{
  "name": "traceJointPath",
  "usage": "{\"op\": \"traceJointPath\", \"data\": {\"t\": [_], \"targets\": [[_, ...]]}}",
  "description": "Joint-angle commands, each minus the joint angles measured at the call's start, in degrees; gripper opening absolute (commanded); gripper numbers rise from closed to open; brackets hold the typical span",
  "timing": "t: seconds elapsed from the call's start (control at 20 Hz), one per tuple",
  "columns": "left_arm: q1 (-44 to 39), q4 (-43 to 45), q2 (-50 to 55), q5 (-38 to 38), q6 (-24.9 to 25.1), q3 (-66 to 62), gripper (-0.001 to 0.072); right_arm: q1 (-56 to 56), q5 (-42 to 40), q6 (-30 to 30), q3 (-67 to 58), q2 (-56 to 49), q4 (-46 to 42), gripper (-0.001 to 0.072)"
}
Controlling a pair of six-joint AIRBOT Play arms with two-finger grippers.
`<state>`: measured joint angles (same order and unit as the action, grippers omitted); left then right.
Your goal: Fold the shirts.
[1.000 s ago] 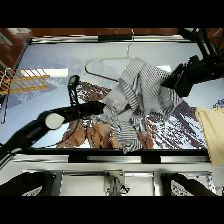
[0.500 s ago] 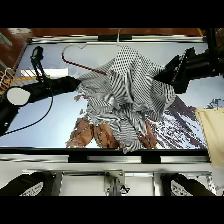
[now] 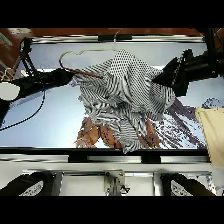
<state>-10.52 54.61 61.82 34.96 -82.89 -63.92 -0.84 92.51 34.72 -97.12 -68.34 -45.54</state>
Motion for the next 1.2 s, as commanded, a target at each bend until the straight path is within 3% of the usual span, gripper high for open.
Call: {"op": "traceJointPath", "data": {"t": [0.0,0.15,0.35,0.6,0.85,1.0,1.1,1.15], "targets": [[1.6,0.4,0.1,-0.4,0.0,-0.1,0.0057,0.0,0.6,-0.2,-0.1,0.0,-1.0,0.0085],[0.4,-0.3,0.2,0.4,-0.1,-0.1,0.0057,0.0,-0.7,0.5,-0.1,0.0,-1.0,0.0085],[-5.9,-0.3,1.5,5.9,-0.1,-0.1,0.0057,0.0,-7.8,7.0,-0.1,0.0,1.4,0.0085],[-17.3,-0.2,6.8,6.4,-0.1,-0.1,0.0058,0.0,-5.9,11.9,0.0,0.0,-3.5,0.0085],[-20.3,-0.5,14.1,4.5,-2.4,-0.1,0.0063,0.0,-1.1,14.2,0.0,-0.9,-4.7,0.0085],[-19.2,-0.7,14.1,4.1,-1.7,-0.1,0.0247,0.0,-1.2,14.1,0.0,-0.9,-4.8,0.0085],[-17.8,-0.7,13.5,6.7,1.6,-0.1,0.0328,0.0,-1.2,14.1,0.0,-0.9,-4.8,0.0085],[-16.8,-0.7,13.2,8.8,2.9,-0.1,0.0413,0.0,-1.2,14.1,0.0,-0.9,-4.8,0.0085]]}}
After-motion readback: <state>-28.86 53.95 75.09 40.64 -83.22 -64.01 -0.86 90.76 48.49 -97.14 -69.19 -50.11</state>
